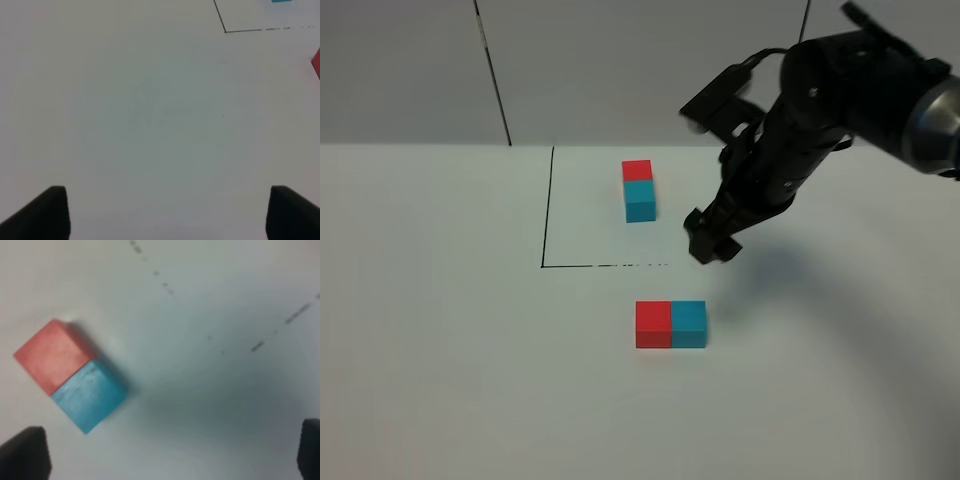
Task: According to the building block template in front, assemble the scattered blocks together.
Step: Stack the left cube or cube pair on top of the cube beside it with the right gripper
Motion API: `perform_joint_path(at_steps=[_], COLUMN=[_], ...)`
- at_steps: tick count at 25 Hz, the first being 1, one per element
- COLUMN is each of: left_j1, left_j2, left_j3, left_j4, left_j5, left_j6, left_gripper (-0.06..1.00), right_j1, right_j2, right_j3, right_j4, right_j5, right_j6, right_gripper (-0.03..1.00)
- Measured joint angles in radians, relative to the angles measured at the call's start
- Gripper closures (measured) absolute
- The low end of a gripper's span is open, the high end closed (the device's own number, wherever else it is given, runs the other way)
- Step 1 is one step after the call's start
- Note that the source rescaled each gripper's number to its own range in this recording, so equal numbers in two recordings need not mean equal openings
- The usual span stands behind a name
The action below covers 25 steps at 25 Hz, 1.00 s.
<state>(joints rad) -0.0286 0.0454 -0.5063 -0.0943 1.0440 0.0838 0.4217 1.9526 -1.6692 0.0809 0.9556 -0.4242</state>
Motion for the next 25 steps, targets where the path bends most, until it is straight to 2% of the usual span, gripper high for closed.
perform_joint_path(at_steps=[3,8,12,15,20,22,25], left_j1=[0.000,0.000,0.000,0.000,0.000,0.000,0.000], left_j2=[0.000,0.000,0.000,0.000,0.000,0.000,0.000], left_j3=[0.000,0.000,0.000,0.000,0.000,0.000,0.000], left_j4=[0.000,0.000,0.000,0.000,0.000,0.000,0.000], left_j5=[0.000,0.000,0.000,0.000,0.000,0.000,0.000], left_j6=[0.000,0.000,0.000,0.000,0.000,0.000,0.000], left_gripper=[0.26,0.26,0.26,0.26,0.26,0.26,0.26], right_j1=[-0.070,-0.164,-0.189,-0.188,-0.137,-0.089,-0.005], right_j2=[-0.073,-0.264,-0.391,-0.444,-0.460,-0.459,-0.430], right_j3=[0.056,0.257,0.412,0.471,0.480,0.482,0.454], right_j4=[0.026,0.011,-0.043,-0.067,-0.098,-0.135,-0.186], right_j5=[-0.063,-0.225,-0.328,-0.372,-0.397,-0.397,-0.372], right_j6=[0.142,0.303,0.415,0.449,0.415,0.338,0.161], right_gripper=[-0.03,-0.03,-0.03,-0.03,-0.03,-0.03,-0.03])
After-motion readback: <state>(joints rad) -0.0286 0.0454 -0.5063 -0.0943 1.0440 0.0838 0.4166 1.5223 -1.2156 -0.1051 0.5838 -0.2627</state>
